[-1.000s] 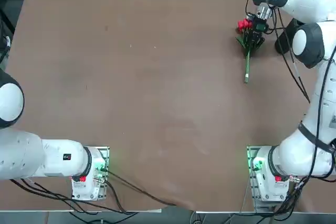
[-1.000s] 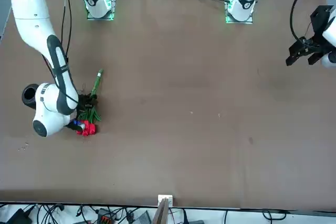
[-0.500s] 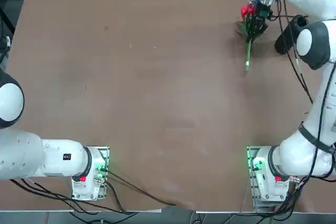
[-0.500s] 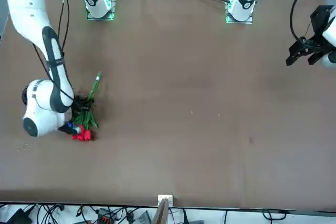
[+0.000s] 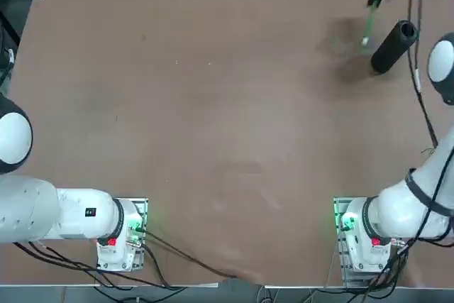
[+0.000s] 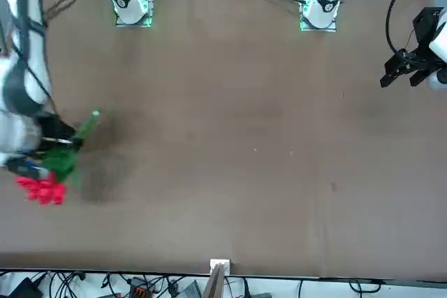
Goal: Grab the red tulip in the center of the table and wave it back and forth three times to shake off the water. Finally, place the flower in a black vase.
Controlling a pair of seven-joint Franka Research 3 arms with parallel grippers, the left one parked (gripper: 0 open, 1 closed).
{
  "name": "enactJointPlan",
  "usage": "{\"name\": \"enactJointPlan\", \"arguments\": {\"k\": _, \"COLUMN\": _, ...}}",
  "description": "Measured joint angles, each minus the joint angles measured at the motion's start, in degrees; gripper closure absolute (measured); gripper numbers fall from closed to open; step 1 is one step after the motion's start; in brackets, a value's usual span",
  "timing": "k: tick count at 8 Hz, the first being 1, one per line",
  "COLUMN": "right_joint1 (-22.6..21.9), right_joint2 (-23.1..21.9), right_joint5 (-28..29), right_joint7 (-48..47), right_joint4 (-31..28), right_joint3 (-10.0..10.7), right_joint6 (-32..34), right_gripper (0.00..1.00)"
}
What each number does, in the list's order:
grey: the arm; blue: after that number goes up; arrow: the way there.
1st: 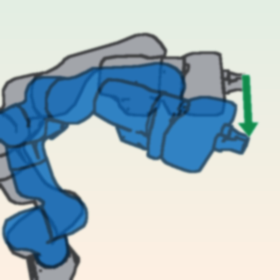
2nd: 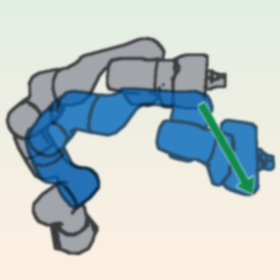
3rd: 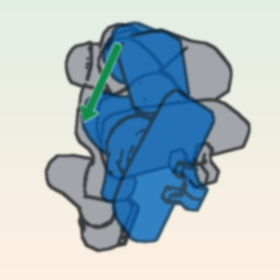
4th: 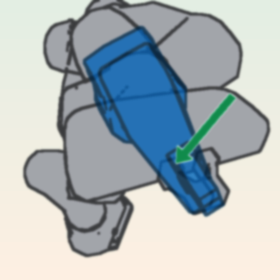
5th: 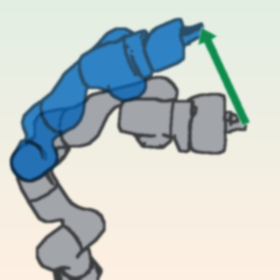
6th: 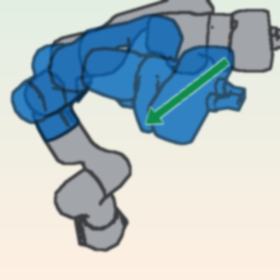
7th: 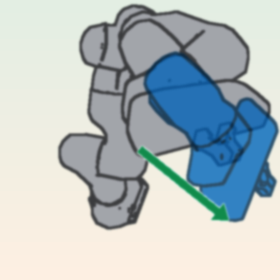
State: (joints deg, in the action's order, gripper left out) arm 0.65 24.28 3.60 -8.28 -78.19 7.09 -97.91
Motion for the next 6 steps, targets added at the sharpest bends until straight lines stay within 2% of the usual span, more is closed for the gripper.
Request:
{"name": "enactJointPlan", "arguments": {"k": 2, "right_joint1": 1.1, "right_joint2": -5.8, "right_joint5": -0.6, "right_joint7": -0.2, "right_joint4": 0.3, "right_joint3": 3.9, "right_joint6": -4.0, "right_gripper": 0.86}}
{"name": "enactJointPlan", "arguments": {"k": 3, "right_joint1": 2.6, "right_joint2": -8.5, "right_joint5": -1.7, "right_joint7": -0.2, "right_joint4": -0.4, "right_joint3": 5.0, "right_joint6": -5.5, "right_gripper": 0.86}}
{"name": "enactJointPlan", "arguments": {"k": 6, "right_joint1": 6.2, "right_joint2": -13.6, "right_joint5": -4.3, "right_joint7": 2.1, "right_joint4": -6.0, "right_joint3": 5.5, "right_joint6": -13.3, "right_gripper": 0.86}}
